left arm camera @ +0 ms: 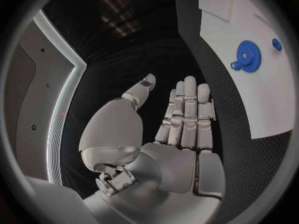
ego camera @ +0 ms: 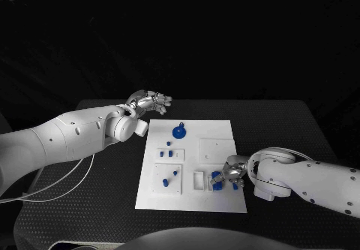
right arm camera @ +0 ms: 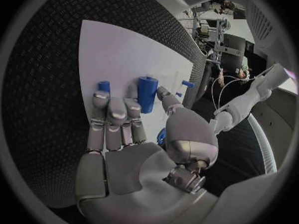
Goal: Assemble the parts on the task board
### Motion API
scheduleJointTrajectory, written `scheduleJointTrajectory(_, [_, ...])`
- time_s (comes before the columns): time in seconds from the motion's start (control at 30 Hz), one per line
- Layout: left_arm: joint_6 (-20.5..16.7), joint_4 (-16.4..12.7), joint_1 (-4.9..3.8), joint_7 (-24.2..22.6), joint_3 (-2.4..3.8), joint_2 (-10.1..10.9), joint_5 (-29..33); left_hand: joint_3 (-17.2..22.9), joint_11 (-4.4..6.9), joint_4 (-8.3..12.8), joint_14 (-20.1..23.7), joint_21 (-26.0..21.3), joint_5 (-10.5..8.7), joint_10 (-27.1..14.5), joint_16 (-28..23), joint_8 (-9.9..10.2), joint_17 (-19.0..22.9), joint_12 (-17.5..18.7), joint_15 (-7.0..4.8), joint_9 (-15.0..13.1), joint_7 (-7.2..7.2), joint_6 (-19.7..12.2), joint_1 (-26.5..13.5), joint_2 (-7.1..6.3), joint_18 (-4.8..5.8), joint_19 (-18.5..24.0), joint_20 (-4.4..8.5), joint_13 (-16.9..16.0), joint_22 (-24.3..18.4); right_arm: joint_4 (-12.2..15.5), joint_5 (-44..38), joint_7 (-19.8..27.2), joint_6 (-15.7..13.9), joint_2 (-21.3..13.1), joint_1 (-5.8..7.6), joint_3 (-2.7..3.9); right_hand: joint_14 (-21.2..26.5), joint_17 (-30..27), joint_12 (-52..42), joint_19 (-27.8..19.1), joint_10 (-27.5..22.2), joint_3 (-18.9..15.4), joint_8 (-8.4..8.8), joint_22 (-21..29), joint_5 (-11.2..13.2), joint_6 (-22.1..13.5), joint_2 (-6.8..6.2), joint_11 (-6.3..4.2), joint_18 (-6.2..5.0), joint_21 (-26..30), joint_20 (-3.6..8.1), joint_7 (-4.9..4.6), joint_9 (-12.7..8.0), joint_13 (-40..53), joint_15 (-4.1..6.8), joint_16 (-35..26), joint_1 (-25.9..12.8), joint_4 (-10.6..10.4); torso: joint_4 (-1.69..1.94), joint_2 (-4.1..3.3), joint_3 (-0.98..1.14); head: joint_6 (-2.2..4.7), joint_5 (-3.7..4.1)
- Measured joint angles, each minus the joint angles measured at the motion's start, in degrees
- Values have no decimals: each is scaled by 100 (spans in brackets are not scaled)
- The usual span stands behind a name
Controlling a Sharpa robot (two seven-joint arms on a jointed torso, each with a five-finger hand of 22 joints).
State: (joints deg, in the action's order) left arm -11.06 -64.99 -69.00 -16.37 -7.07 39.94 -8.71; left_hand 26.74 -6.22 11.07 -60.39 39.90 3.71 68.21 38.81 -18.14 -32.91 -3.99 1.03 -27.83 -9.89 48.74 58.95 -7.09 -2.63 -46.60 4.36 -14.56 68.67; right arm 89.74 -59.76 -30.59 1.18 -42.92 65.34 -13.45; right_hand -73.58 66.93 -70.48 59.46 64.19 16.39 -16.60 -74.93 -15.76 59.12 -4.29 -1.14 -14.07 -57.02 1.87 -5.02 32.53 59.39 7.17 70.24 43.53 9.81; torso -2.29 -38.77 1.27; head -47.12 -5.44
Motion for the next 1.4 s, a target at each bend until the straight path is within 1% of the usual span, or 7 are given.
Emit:
scheduleJointTrajectory(0.3, [9,-10,-1,3,0,12,1,-15,0,-15,0,0,0,0,-21,0,-6,0,0,0,-2,-2,0,0,8,0,0,0,5,-3,-43,-21,-51,57,-5,-3,19,-48,0,-1,0,46,2,-1,-90,-3,31,0,-1,0,-1,-2,0,25,18,28,-31,111,2,4,-4,-5,-8])
scheduleJointTrajectory(0.5, [12,-11,-1,8,0,19,2,-15,0,-15,0,1,0,0,-21,0,-6,0,0,1,-2,-2,0,0,16,0,0,0,5,28,-37,-18,-85,30,-9,-3,21,-101,23,21,13,312,12,-1,-352,-3,182,-12,-1,0,19,-2,-27,55,16,74,62,239,1,4,-5,-3,-21])
scheduleJointTrajectory(0.57, [15,-11,-1,9,0,19,2,-15,0,-15,0,1,0,0,-21,0,-6,0,0,1,-2,-2,0,0,18,0,0,0,5,62,-28,-13,-106,5,-9,-3,22,-153,70,56,44,952,83,-3,222,0,78,-20,-1,0,6,3,-37,65,15,108,194,29,0,4,-5,-1,-26])
scheduleJointTrajectory(0.6, [16,-11,-1,10,0,19,2,-15,0,-15,-12,1,0,0,-21,0,-8,0,12,1,-2,-2,0,0,29,0,0,0,5,84,-19,-10,-123,-11,-9,-3,22,-187,83,86,66,1540,84,-3,782,23,-176,-17,-1,1,0,20,-37,72,15,117,346,-183,0,5,-4,-1,-27])
scheduleJointTrajectory(0.63, [17,-11,-1,10,0,19,2,-15,0,-15,-21,1,0,0,-21,0,-11,0,21,1,-2,-2,0,0,35,0,0,0,5,103,-9,-8,-136,-26,-9,-3,22,-211,83,105,93,2123,83,-5,1062,55,-409,-16,0,-2,0,25,-37,77,15,121,473,-373,0,5,-3,-1,-29])
scheduleJointTrajectory(0.7, [19,-6,-1,11,0,16,2,-15,0,-15,-21,1,0,0,-21,0,-11,0,21,1,-2,-2,0,0,-1,0,0,0,5,146,31,-7,-171,-66,-2,-3,30,-242,83,149,114,2661,82,-5,1245,77,-555,-30,0,-67,-26,7,-20,95,7,165,473,-503,1,5,-2,4,-34])
scheduleJointTrajectory(1.4, [40,53,-2,22,0,10,3,-15,1,-15,-21,1,0,0,-21,0,-22,0,21,2,-2,-2,0,0,-37,1,-1,0,15,562,623,-97,-450,-409,425,-12,39,-332,105,154,176,2985,79,-4,1218,126,-611,-50,0,-133,-32,39,-11,122,-6,220,257,-357,-11,4,2,53,-60])
